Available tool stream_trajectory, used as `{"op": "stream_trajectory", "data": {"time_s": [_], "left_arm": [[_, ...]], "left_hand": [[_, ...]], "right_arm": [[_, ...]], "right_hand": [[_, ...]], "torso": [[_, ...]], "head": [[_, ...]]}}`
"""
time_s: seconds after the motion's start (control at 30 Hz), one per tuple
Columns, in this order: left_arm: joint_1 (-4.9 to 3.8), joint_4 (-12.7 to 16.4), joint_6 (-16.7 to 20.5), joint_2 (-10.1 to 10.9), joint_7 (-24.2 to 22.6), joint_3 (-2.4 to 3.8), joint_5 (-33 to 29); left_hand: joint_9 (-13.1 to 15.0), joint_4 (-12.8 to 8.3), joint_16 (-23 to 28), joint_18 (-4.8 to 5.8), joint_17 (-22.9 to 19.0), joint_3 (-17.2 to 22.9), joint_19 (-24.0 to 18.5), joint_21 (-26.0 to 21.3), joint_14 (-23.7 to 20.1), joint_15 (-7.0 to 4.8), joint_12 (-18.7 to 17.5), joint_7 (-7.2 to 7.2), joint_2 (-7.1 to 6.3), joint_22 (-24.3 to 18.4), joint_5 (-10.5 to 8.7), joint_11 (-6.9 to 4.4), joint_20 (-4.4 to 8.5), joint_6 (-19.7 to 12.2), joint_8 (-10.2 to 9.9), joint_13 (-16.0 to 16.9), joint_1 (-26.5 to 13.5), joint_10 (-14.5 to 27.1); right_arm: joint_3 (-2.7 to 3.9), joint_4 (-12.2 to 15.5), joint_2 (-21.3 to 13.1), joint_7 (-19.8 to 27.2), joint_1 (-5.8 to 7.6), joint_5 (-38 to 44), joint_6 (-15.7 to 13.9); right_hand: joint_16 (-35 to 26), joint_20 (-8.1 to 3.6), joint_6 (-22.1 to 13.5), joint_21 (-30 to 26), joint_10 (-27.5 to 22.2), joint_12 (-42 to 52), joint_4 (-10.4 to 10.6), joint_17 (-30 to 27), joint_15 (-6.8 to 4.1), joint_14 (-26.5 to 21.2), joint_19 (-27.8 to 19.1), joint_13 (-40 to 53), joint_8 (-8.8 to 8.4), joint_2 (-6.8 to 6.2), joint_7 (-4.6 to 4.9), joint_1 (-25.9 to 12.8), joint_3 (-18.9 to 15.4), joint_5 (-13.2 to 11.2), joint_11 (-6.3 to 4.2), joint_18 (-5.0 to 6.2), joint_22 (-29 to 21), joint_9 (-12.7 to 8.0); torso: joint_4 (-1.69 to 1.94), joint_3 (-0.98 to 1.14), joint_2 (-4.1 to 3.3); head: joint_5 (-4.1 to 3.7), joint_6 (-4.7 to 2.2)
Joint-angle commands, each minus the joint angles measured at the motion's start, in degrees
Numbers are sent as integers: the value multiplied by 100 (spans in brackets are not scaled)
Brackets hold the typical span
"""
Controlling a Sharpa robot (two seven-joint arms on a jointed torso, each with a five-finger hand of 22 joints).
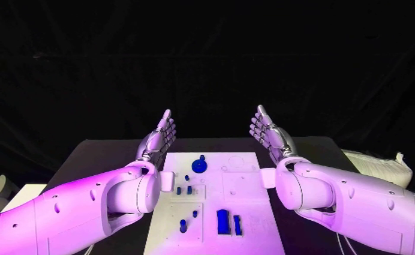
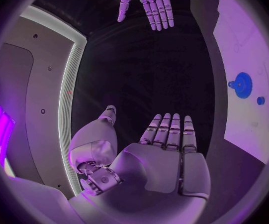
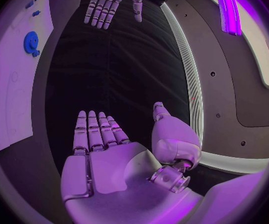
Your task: Assemble the parts on the task board
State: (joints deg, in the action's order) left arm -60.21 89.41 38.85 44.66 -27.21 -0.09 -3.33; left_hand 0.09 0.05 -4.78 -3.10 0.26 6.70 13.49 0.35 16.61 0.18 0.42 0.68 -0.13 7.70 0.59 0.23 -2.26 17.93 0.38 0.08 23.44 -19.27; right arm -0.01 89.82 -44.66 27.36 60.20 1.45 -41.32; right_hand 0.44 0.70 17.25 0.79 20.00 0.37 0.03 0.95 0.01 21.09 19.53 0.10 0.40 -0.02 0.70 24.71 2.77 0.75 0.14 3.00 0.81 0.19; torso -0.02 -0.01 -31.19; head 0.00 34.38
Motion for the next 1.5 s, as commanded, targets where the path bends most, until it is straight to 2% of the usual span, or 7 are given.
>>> {"op": "stream_trajectory", "data": {"time_s": [0.03,0.17,0.8,0.9,1.0,1.1,1.5], "left_arm": [[5,55,526,3,-258,9,333],[5,55,526,3,-258,9,333],[5,55,526,3,-258,9,333],[5,55,526,3,-258,9,333],[5,55,526,3,-258,9,333],[5,55,526,3,-258,9,333],[5,55,526,3,-258,9,333]], "left_hand": [[-9,-5,478,310,-26,-216,-434,-35,-532,-18,-42,-68,13,-246,-59,-23,226,-574,-38,-8,-752,619],[-9,-5,478,310,-26,-670,-575,-35,-704,-18,-42,-68,13,-326,-59,-23,226,-765,-38,-8,-993,816],[-9,-5,478,310,-26,-670,-1349,-35,-1221,-18,-42,-68,13,-770,-59,-23,226,-1315,-38,-8,-1711,1407],[-9,-5,478,310,-26,-670,-1349,-35,-1661,-18,-42,-68,13,-770,-59,-23,226,-1367,-38,-8,-1777,1473],[-9,-5,478,310,-26,-670,-1349,-35,-1661,-18,-42,-68,13,-770,-59,-23,226,-1793,-38,-8,-1835,1512],[-9,-5,478,310,-26,-670,-1349,-35,-1661,-18,-42,-68,13,-770,-59,-23,226,-1793,-38,-8,-2344,1927],[-9,-5,478,310,-26,-670,-1349,-35,-1661,-18,-42,-68,13,-770,-59,-23,226,-1793,-38,-8,-2344,1927]], "right_arm": [[1,13,-3,243,-4,-145,-280],[1,13,-3,243,-4,-145,-280],[1,13,-3,243,-4,-145,-280],[1,13,-3,243,-4,-145,-280],[1,13,-3,243,-4,-145,-280],[1,13,-3,243,-4,-145,-280],[1,13,-3,243,-4,-145,-280]], "right_hand": [[-44,-70,-549,-79,-638,-37,-3,-95,-1,-673,-622,-10,-40,2,-70,-787,-277,-75,-14,-300,-81,-19],[-44,-70,-731,-79,-847,-37,-3,-95,-1,-892,-827,-10,-40,2,-70,-1044,-277,-75,-14,-300,-81,-19],[-44,-70,-1259,-79,-1476,-37,-3,-95,-1,-1563,-1437,-10,-40,2,-70,-1811,-277,-75,-14,-300,-81,-19],[-44,-70,-1725,-79,-2000,-37,-3,-95,-1,-2109,-1953,-10,-40,2,-70,-2471,-277,-75,-14,-300,-81,-19],[-44,-70,-1725,-79,-2000,-37,-3,-95,-1,-2109,-1953,-10,-40,2,-70,-2471,-277,-75,-14,-300,-81,-19],[-44,-70,-1725,-79,-2000,-37,-3,-95,-1,-2109,-1953,-10,-40,2,-70,-2471,-277,-75,-14,-300,-81,-19],[-44,-70,-1725,-79,-2000,-37,-3,-95,-1,-2109,-1953,-10,-40,2,-70,-2471,-277,-75,-14,-300,-81,-19]], "torso": [[2,1,1],[2,1,1],[2,1,1],[2,1,1],[2,1,1],[2,1,1],[2,1,1]], "head": [[0,0],[0,0],[0,0],[0,0],[0,0],[0,0],[0,0]]}}
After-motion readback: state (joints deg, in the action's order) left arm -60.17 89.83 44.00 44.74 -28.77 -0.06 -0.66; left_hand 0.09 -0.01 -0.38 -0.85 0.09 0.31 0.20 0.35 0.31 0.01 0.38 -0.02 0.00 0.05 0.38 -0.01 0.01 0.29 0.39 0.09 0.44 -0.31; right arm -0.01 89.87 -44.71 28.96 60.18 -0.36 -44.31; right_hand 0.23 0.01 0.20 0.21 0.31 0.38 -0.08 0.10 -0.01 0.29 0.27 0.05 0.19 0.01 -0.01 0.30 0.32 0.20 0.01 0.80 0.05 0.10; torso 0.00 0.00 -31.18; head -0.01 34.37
